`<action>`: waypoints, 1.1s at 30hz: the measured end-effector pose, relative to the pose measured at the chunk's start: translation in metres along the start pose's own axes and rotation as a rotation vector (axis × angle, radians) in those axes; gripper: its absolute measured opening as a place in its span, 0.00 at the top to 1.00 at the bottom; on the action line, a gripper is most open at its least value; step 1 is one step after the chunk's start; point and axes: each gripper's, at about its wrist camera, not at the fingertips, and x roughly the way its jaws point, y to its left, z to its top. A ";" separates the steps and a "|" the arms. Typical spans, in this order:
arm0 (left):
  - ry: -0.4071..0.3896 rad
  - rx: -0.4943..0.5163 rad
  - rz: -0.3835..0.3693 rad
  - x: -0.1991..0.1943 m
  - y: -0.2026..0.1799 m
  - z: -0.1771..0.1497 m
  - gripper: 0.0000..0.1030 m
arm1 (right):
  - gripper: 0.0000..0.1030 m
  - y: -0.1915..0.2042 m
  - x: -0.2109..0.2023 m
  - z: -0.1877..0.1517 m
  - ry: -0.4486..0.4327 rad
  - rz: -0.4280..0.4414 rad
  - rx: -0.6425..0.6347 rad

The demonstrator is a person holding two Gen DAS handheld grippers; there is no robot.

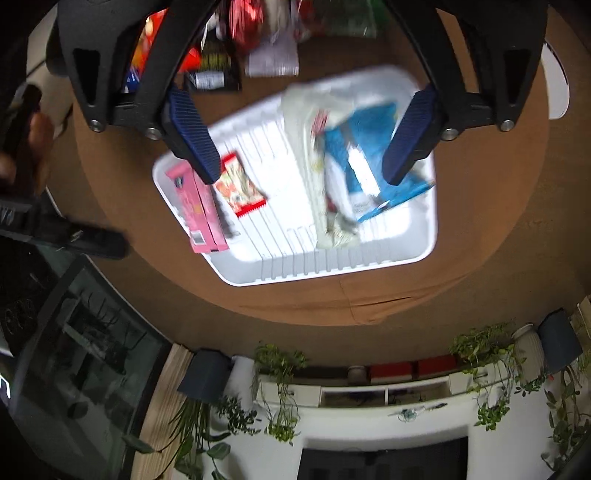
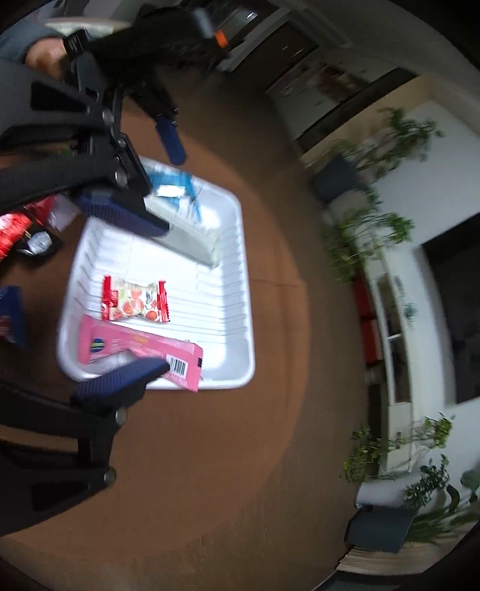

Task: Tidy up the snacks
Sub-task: 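Withdraw both tools from the tray back toward the remaining snack pile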

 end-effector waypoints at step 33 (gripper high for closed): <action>0.025 -0.047 -0.108 -0.087 -0.042 -0.193 0.13 | 0.42 0.057 -0.087 -0.208 -0.022 0.043 0.101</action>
